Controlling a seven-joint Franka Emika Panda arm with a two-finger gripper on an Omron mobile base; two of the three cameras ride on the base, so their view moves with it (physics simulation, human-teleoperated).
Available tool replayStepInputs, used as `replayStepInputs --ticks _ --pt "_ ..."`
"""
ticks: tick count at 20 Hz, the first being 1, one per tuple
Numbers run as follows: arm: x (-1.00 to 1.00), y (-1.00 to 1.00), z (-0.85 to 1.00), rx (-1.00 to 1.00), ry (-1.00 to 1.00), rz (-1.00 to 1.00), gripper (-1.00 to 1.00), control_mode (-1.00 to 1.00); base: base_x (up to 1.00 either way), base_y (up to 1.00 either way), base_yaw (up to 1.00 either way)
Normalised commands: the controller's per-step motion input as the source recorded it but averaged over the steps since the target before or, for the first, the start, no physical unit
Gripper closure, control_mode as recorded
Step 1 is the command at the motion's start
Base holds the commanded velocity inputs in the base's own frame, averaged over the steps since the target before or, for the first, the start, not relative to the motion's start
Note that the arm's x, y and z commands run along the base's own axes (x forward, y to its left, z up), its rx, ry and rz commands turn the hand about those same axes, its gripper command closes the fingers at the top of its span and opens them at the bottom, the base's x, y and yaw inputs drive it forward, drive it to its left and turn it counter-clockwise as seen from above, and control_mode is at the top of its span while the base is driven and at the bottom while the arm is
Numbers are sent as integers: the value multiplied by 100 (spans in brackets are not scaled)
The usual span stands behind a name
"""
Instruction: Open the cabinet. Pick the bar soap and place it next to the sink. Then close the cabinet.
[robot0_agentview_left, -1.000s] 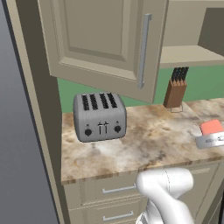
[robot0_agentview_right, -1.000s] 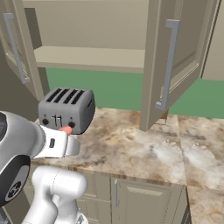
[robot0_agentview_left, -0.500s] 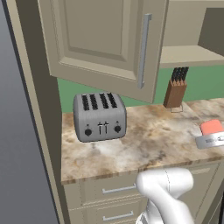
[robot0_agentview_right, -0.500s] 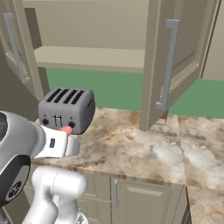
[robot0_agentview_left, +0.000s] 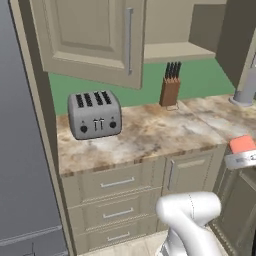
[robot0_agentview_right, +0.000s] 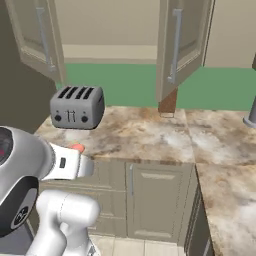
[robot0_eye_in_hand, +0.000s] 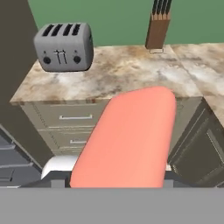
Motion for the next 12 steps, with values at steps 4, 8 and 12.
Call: replayStepInputs --ticks 4,8,12 --pt "0 0 0 0 0 0 100 100 -49 0 -61" --pt "0 0 0 0 0 0 100 100 -39 1 -68" --pt "0 0 0 0 0 0 100 100 -35 0 -82"
